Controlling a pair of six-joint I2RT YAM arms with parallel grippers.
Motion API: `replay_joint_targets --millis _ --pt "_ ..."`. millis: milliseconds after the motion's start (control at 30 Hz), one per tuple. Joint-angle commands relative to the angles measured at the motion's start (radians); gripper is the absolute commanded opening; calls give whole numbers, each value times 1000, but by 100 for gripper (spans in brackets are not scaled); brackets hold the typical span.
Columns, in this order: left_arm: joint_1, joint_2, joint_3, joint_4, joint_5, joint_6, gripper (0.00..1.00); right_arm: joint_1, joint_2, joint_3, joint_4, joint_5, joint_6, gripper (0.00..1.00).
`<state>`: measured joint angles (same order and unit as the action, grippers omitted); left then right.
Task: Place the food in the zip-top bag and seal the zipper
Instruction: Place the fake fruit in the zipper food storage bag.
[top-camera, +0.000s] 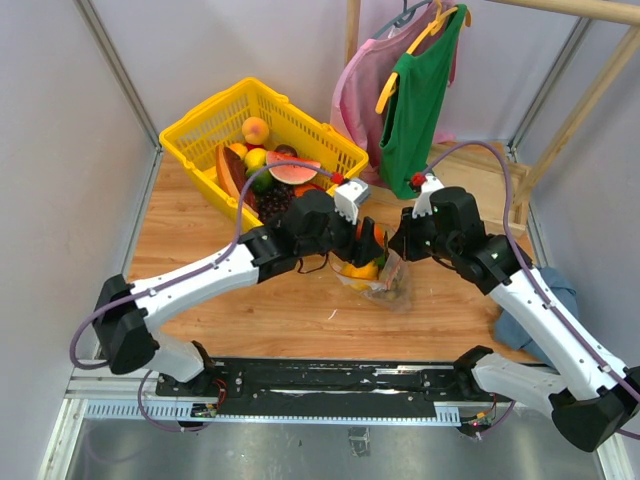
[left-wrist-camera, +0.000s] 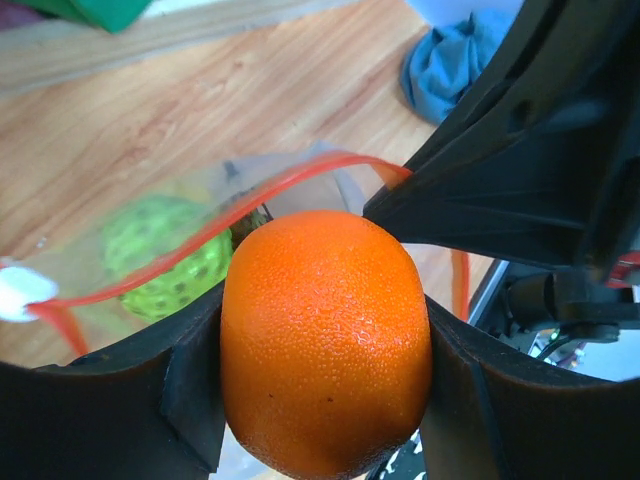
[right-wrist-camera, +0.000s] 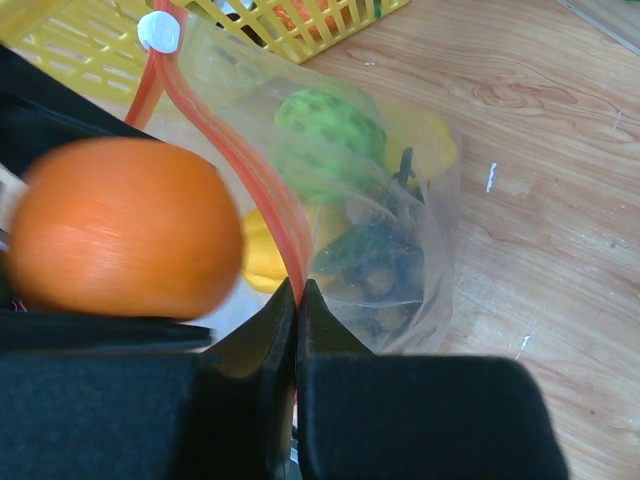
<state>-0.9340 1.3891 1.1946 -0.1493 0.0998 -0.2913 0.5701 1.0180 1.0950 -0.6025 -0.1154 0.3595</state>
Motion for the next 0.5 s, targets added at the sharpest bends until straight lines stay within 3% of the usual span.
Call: replay_joint_targets --millis 0,267,467 --pt "-43 83 49 17 -12 1 46 17 -29 -9 26 -10 5 0" --pt "-101 187 92 -82 -59 45 57 17 -48 -12 35 5 5 1" --pt "-138 199 129 -130 -83 89 76 17 -45 -9 39 2 -3 1"
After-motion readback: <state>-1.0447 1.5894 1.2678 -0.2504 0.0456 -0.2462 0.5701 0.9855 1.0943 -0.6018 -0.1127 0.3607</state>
